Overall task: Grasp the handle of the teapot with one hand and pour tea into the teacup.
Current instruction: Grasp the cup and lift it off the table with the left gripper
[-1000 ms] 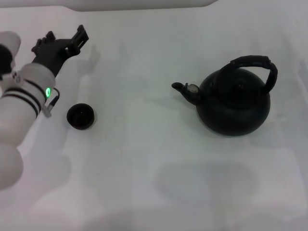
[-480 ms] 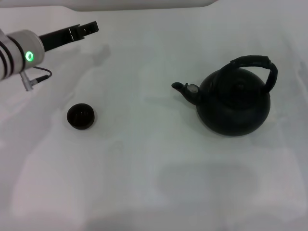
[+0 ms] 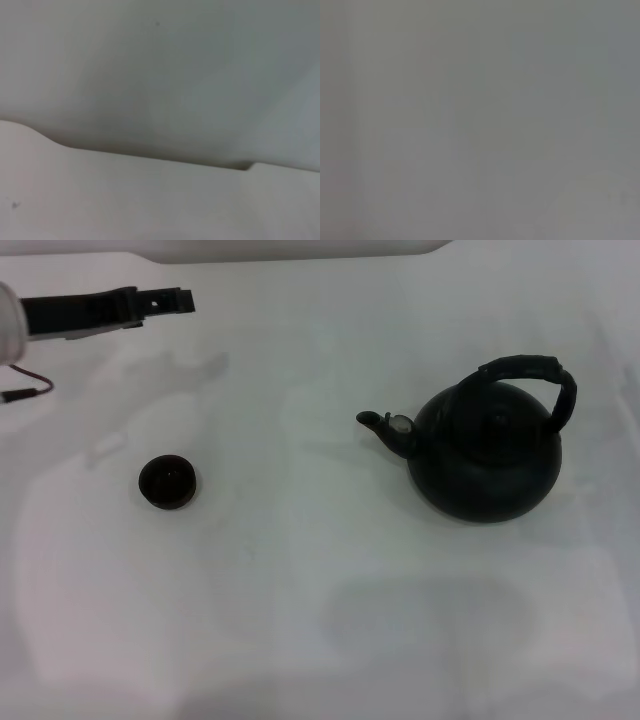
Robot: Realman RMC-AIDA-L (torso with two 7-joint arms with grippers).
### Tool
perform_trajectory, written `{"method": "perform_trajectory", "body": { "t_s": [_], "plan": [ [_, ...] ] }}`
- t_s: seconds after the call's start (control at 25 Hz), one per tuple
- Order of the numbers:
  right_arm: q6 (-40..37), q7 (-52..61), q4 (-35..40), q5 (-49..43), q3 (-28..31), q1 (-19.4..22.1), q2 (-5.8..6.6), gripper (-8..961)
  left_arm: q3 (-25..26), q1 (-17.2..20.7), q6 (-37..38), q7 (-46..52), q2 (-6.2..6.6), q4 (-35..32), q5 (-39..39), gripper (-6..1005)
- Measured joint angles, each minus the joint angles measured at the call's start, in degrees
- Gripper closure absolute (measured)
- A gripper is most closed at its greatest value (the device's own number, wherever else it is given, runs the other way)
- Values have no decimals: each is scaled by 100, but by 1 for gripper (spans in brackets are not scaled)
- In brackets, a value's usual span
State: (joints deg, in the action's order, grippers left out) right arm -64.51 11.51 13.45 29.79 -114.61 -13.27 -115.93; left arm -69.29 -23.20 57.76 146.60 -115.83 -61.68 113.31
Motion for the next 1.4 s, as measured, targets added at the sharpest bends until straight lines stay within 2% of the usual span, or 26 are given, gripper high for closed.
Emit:
{"method": "perform_trajectory", "body": {
  "t_s": [0.28,0.44,0.64,0.68,0.88,1.04,1.16,1.24,1.4],
  "plan": [
    [0,0,0,0,-21,-7,0,94,863,-285,1455,191,352,160,21,112],
    [0,0,0,0,-32,-9,0,95,896,-294,1949,218,424,242,123,112],
    [0,0,0,0,-41,-9,0,96,901,-292,2115,378,414,260,564,112],
    [3,0,0,0,-42,-9,0,97,892,-324,2211,454,413,261,827,112],
    [135,0,19,0,-44,-19,0,98,870,-486,2318,476,396,224,1095,111],
    [157,0,26,0,-36,-26,0,99,858,-801,2347,612,315,257,1650,111],
    [163,0,32,0,-14,-29,0,100,858,-1246,2391,730,199,354,2405,112],
    [165,0,32,1,-9,-35,0,101,858,-1441,2413,736,144,391,2633,112],
    [169,0,20,0,-3,-52,0,102,857,-1685,2431,738,123,504,2725,111]
  ]
}}
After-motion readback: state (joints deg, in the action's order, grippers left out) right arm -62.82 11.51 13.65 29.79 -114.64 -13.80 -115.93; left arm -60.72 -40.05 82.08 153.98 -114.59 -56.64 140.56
